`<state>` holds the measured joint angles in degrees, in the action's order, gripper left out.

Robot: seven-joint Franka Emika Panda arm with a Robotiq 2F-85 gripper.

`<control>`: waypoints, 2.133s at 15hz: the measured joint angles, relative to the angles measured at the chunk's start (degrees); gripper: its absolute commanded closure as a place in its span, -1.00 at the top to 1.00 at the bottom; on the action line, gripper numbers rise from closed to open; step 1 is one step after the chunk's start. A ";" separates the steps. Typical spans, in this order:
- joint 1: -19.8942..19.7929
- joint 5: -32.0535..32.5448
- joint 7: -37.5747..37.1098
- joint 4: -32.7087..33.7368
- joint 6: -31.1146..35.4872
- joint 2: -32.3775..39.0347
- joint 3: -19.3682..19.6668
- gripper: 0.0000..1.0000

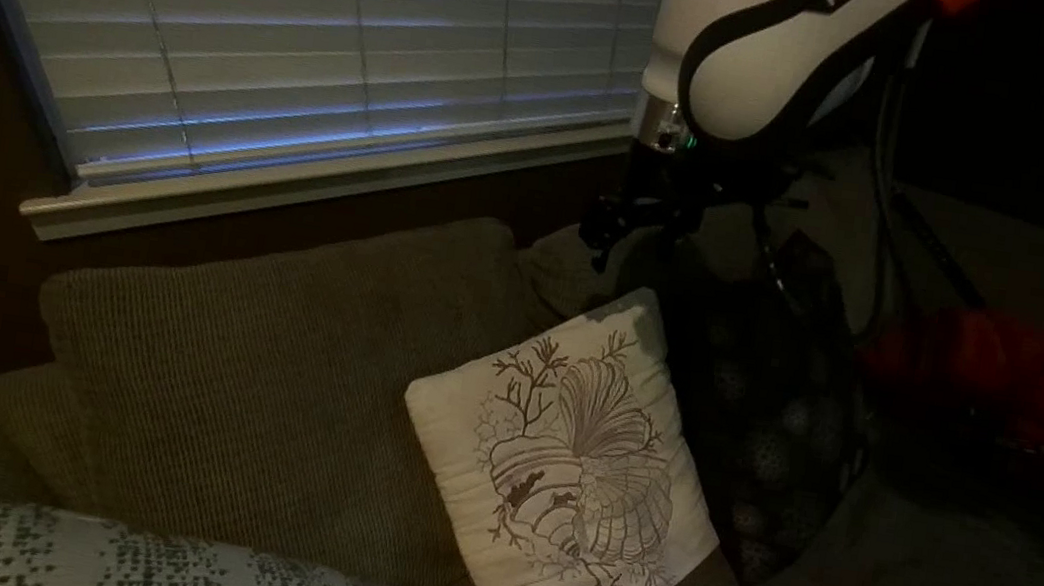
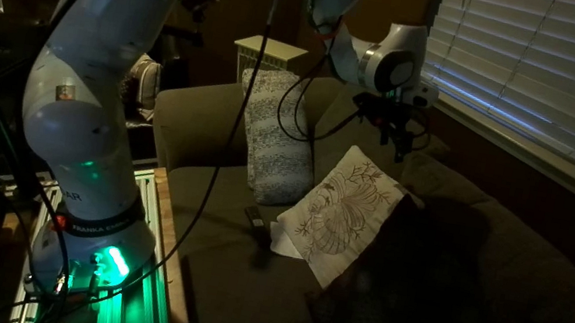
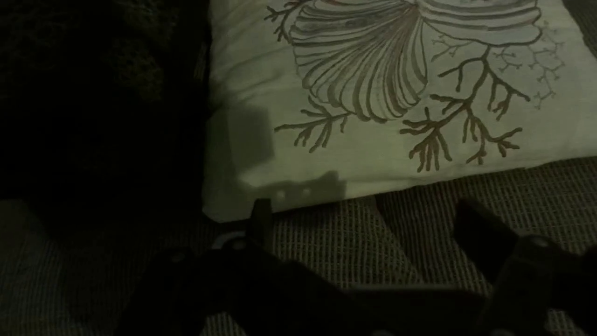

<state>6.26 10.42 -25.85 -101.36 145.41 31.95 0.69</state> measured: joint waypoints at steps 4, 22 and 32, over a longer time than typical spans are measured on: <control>0.61 -2.45 0.44 2.23 -0.05 2.80 0.54 1.00; 5.62 -3.02 -12.51 10.03 1.54 12.69 6.22 1.00; 4.81 -7.78 -12.54 21.53 1.59 23.63 6.03 1.00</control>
<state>11.07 2.65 -38.38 -79.83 147.00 55.58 6.72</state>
